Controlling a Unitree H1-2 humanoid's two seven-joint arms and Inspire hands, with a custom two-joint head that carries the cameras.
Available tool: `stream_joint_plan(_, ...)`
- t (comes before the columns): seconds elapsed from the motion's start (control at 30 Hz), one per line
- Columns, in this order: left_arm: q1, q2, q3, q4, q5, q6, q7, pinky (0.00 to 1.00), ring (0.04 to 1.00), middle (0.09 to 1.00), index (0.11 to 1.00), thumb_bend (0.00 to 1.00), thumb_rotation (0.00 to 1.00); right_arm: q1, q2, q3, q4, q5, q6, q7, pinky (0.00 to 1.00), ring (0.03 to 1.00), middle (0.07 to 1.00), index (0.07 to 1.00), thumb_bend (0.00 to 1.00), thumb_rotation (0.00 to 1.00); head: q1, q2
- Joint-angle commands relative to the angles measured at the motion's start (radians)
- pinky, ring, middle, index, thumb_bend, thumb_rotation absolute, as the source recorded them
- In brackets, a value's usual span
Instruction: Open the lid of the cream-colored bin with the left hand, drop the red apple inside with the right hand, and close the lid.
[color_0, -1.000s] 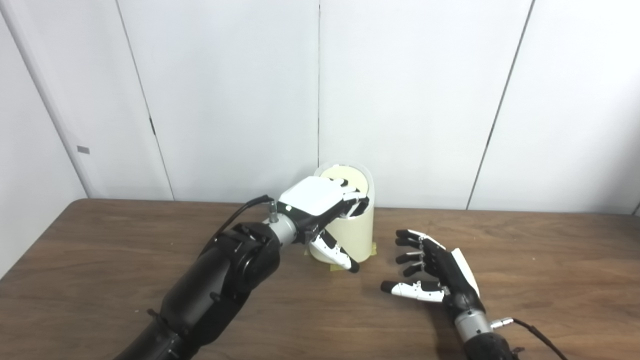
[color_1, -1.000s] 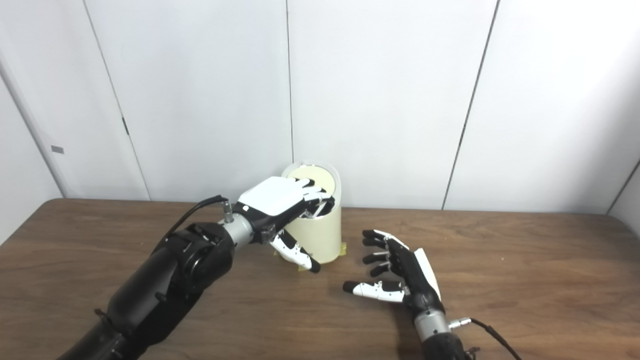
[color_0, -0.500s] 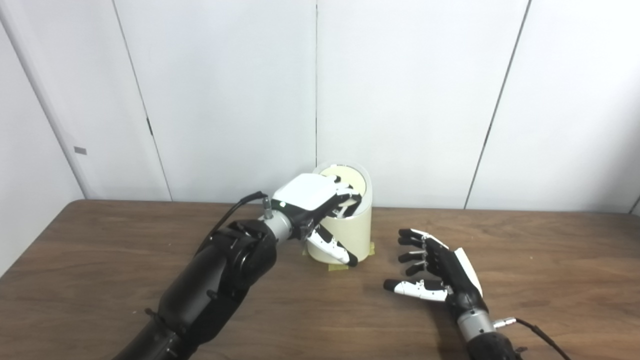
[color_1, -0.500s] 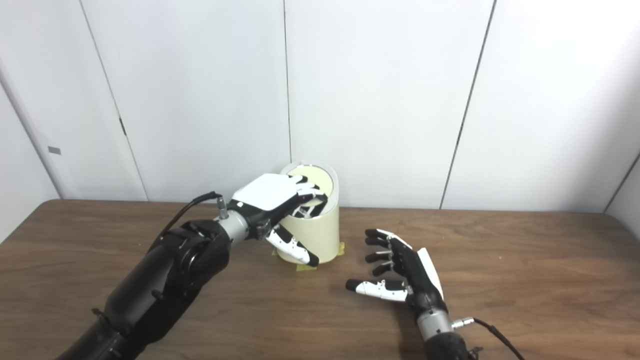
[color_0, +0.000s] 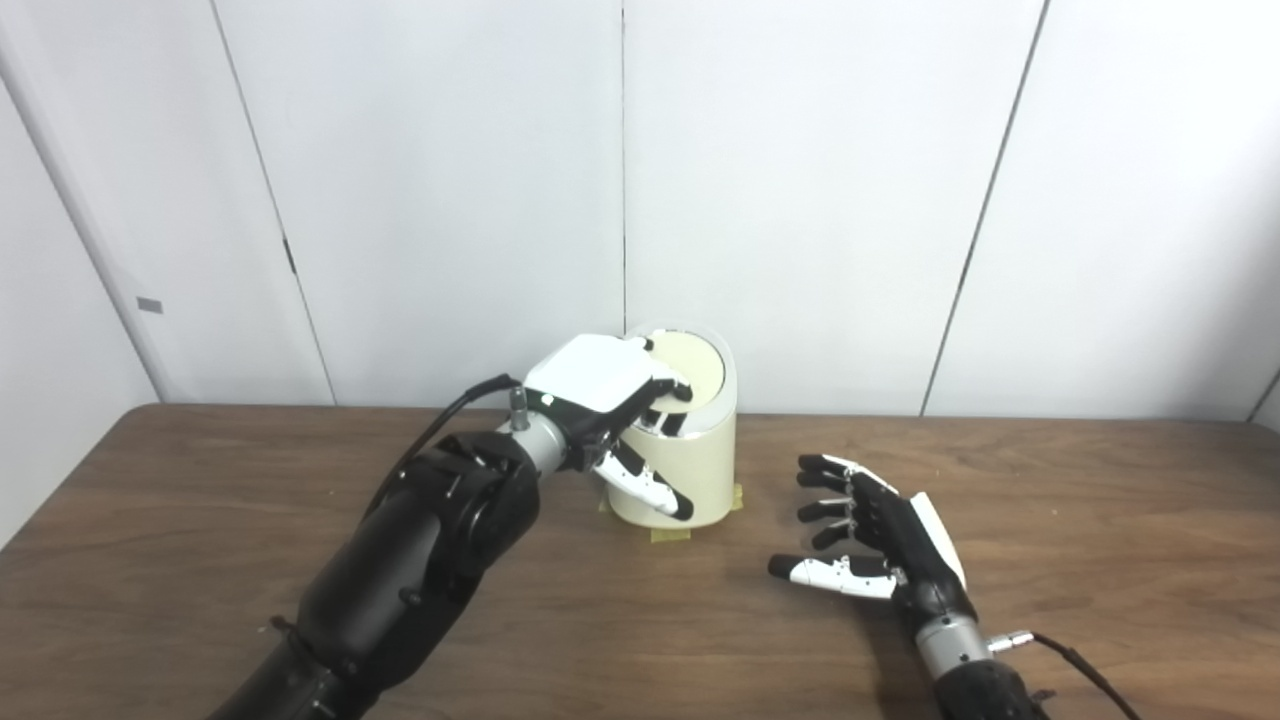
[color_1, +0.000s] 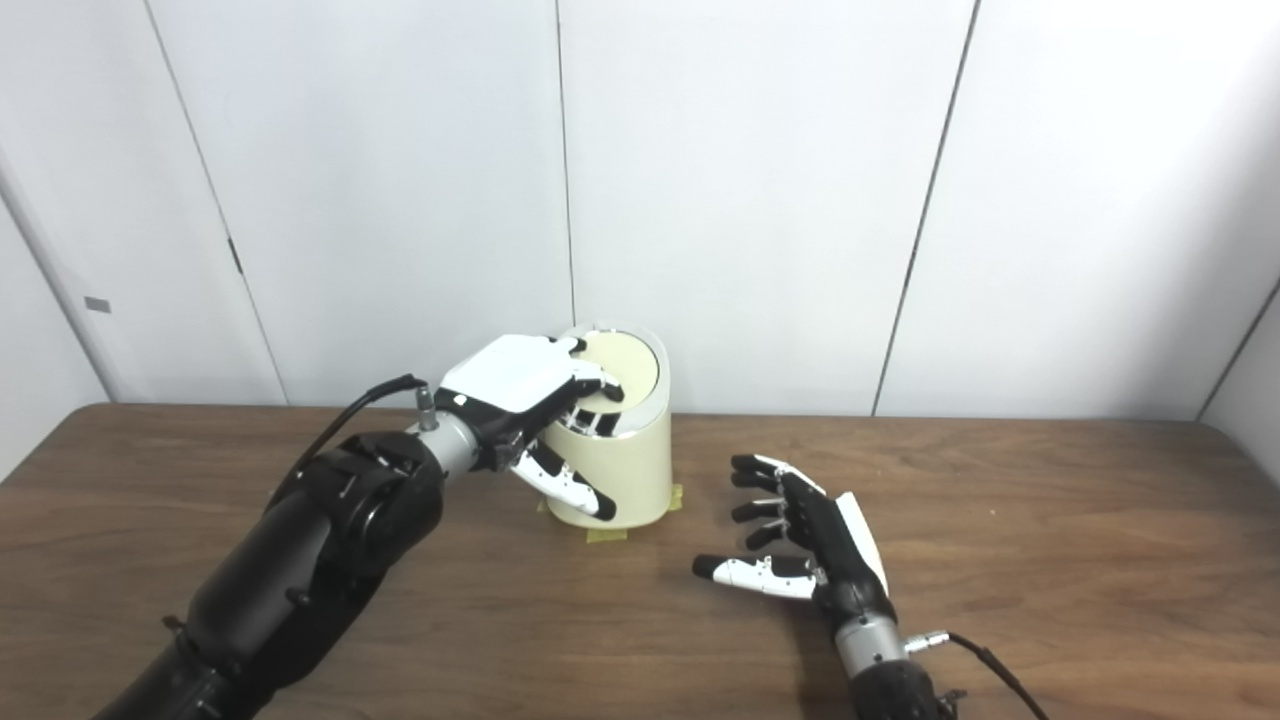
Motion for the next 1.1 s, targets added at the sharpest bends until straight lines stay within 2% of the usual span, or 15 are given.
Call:
stream_joint_plan(0.0,0.029,0.005,0.057,-0.019,-0.043,-0.020,0.084,1.00,1.000,0.860,0.840,0.87,0.36,-0.045,-0.008,-0.004,-0.027,0.004,-0.038,-0.006,0.48,0.636,0.765,0.754,0.75,0.19,0.001,0.001)
stream_joint_plan(0.13,0.078,-0.028,0.138,-0.037,-0.136,-0.090,0.219,1.00,0.999,0.880,0.863,0.80,0.34,-0.039,-0.008,-0.004,-0.036,0.000,-0.032,-0.008,0.47,0.635,0.765,0.755,0.75,0.19,0.002,0.002)
stream_joint_plan(0.23,0.135,-0.053,0.211,-0.052,-0.214,-0.168,0.357,0.88,0.954,0.890,0.872,0.76,0.35,-0.033,-0.006,-0.004,-0.041,0.003,-0.034,-0.008,0.48,0.637,0.768,0.756,0.75,0.18,0.002,0.003)
stream_joint_plan(0.27,0.146,-0.058,0.227,-0.053,-0.230,-0.186,0.383,0.83,0.931,0.889,0.875,0.75,0.35,-0.031,-0.006,-0.004,-0.042,0.002,-0.035,-0.008,0.48,0.638,0.769,0.757,0.75,0.19,0.002,0.003)
stream_joint_plan(0.33,0.188,-0.082,0.286,-0.059,-0.324,-0.222,0.432,0.80,0.903,0.887,0.877,0.74,0.33,-0.029,-0.005,-0.006,-0.040,0.002,-0.042,-0.012,0.48,0.636,0.769,0.756,0.75,0.18,0.001,0.005)
stream_joint_plan(0.4,0.217,-0.100,0.325,-0.065,-0.397,-0.238,0.452,0.77,0.870,0.875,0.866,0.73,0.26,-0.025,-0.006,-0.008,-0.043,0.002,-0.043,-0.014,0.47,0.634,0.772,0.758,0.75,0.18,0.001,0.007)
stream_joint_plan(0.53,0.298,-0.133,0.398,-0.074,-0.553,-0.205,0.450,0.74,0.843,0.845,0.852,0.75,0.29,-0.020,-0.011,-0.013,-0.054,0.009,-0.040,-0.010,0.47,0.634,0.784,0.771,0.75,0.19,0.002,0.009)
stream_joint_plan(0.63,0.354,-0.162,0.447,-0.073,-0.664,-0.151,0.441,0.70,0.809,0.845,0.853,0.77,0.29,-0.016,-0.012,-0.017,-0.058,0.019,-0.050,-0.008,0.47,0.634,0.784,0.779,0.75,0.19,0.000,0.009)
stream_joint_plan(0.7,0.391,-0.180,0.472,-0.065,-0.735,-0.139,0.438,0.69,0.788,0.831,0.854,0.77,0.27,-0.013,-0.014,-0.019,-0.064,0.025,-0.049,-0.005,0.48,0.637,0.786,0.784,0.75,0.19,-0.001,0.011)
stream_joint_plan(0.8,0.435,-0.189,0.487,-0.035,-0.801,-0.161,0.435,0.65,0.765,0.809,0.843,0.76,0.24,-0.008,-0.015,-0.021,-0.075,0.032,-0.050,-0.002,0.49,0.635,0.787,0.786,0.75,0.18,-0.001,0.013)
stream_joint_plan(0.9,0.463,-0.193,0.490,0.013,-0.831,-0.210,0.449,0.60,0.709,0.769,0.827,0.76,0.26,-0.001,-0.015,-0.022,-0.089,0.039,-0.049,0.000,0.48,0.634,0.789,0.789,0.76,0.18,-0.004,0.013)
stream_joint_plan(1.07,0.486,-0.200,0.490,0.062,-0.871,-0.266,0.457,0.60,0.685,0.747,0.803,0.76,0.26,0.009,-0.012,-0.024,-0.102,0.060,-0.055,0.002,0.48,0.631,0.787,0.788,0.76,0.18,-0.004,0.014)
